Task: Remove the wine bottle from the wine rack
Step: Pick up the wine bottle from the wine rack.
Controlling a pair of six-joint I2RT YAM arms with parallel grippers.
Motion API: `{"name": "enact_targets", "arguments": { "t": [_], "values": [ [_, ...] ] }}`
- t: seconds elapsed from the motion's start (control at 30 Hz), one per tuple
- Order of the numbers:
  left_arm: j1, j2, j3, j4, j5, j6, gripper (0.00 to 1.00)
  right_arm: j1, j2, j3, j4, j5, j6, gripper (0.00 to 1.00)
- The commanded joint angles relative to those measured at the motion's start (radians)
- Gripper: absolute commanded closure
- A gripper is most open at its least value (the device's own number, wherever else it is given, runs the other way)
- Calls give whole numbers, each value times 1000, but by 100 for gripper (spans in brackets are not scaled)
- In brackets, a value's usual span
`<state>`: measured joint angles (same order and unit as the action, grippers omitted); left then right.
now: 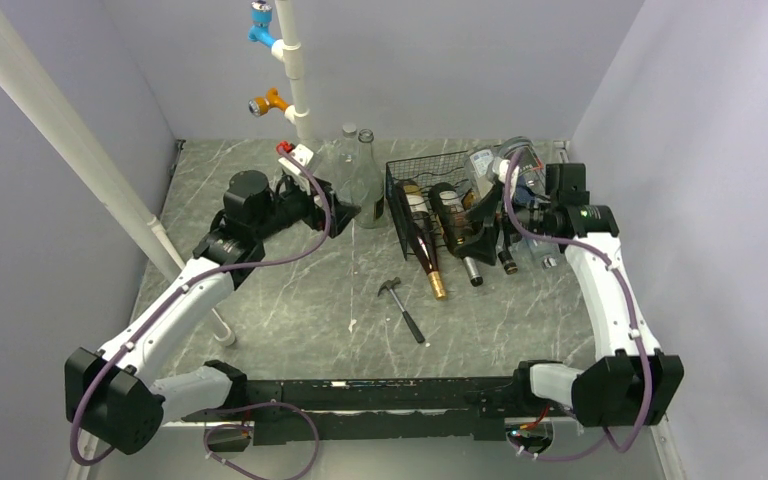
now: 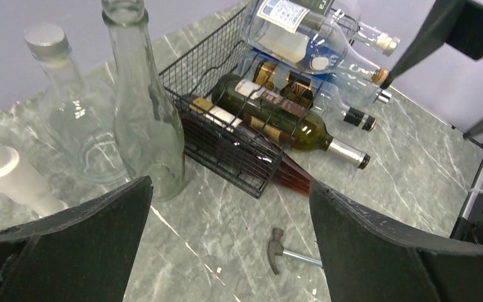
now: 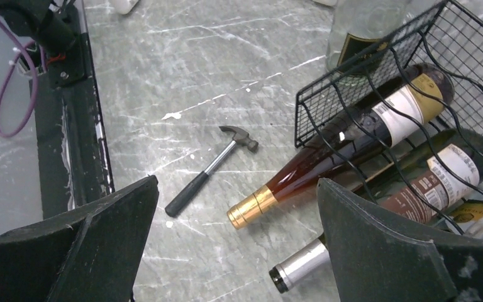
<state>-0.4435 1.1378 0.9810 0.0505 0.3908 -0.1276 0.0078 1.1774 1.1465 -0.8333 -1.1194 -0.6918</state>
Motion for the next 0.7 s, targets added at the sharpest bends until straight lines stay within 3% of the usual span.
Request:
{"name": "enact_targets", "arguments": {
  "t": [0.0, 0.07, 0.27, 0.67],
  "values": [
    [3, -18, -11, 58, 41, -44, 0, -3, 83, 135, -67, 50, 81, 0],
    [3, -11, 7, 20, 25, -44, 1, -3, 110, 181, -97, 106, 93, 0],
    [3, -22, 8, 10, 5, -49, 0, -32, 84, 190, 45, 307, 288, 0],
    [3, -22, 6, 0, -26, -53, 1, -127, 15, 84, 251, 585, 592, 0]
  ]
}}
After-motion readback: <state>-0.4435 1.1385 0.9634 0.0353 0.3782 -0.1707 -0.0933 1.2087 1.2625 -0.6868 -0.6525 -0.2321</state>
